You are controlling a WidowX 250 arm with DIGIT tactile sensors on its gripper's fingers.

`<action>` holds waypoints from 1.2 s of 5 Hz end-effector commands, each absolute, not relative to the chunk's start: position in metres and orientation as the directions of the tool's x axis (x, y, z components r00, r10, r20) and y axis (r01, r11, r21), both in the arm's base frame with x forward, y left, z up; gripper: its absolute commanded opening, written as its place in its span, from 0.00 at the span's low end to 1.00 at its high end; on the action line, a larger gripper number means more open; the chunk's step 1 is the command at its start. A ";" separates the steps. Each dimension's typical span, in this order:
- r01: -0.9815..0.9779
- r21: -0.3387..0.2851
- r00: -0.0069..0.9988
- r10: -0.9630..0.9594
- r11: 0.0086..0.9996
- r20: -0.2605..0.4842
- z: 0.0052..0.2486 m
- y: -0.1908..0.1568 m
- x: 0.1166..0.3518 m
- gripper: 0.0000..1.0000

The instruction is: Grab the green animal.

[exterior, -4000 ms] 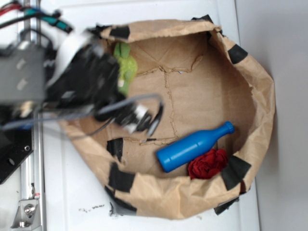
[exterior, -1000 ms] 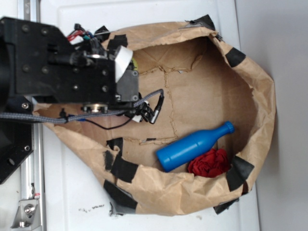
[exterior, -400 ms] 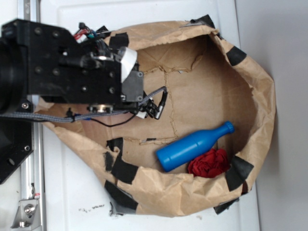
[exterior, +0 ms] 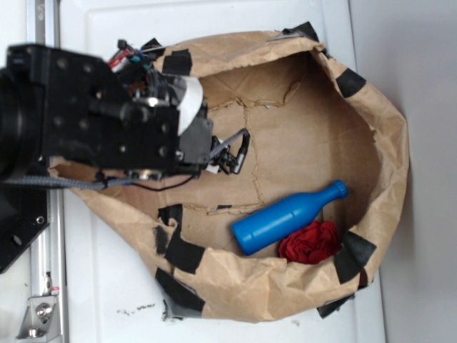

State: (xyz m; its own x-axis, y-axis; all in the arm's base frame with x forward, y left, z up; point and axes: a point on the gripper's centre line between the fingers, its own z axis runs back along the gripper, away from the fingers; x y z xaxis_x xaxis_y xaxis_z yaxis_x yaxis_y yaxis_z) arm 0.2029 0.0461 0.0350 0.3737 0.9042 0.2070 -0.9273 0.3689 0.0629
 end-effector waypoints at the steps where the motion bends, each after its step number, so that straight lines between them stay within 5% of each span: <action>1: -0.943 0.026 0.328 0.913 0.332 0.241 0.040 0.059 0.201 1.00; 6: -0.951 0.023 0.305 0.921 0.309 0.244 0.043 0.066 0.194 1.00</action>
State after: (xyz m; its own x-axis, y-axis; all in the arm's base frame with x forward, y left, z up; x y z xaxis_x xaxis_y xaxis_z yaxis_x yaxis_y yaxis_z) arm 0.1995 0.0504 0.0390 0.3422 0.9091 0.2374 -0.9380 0.3453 0.0298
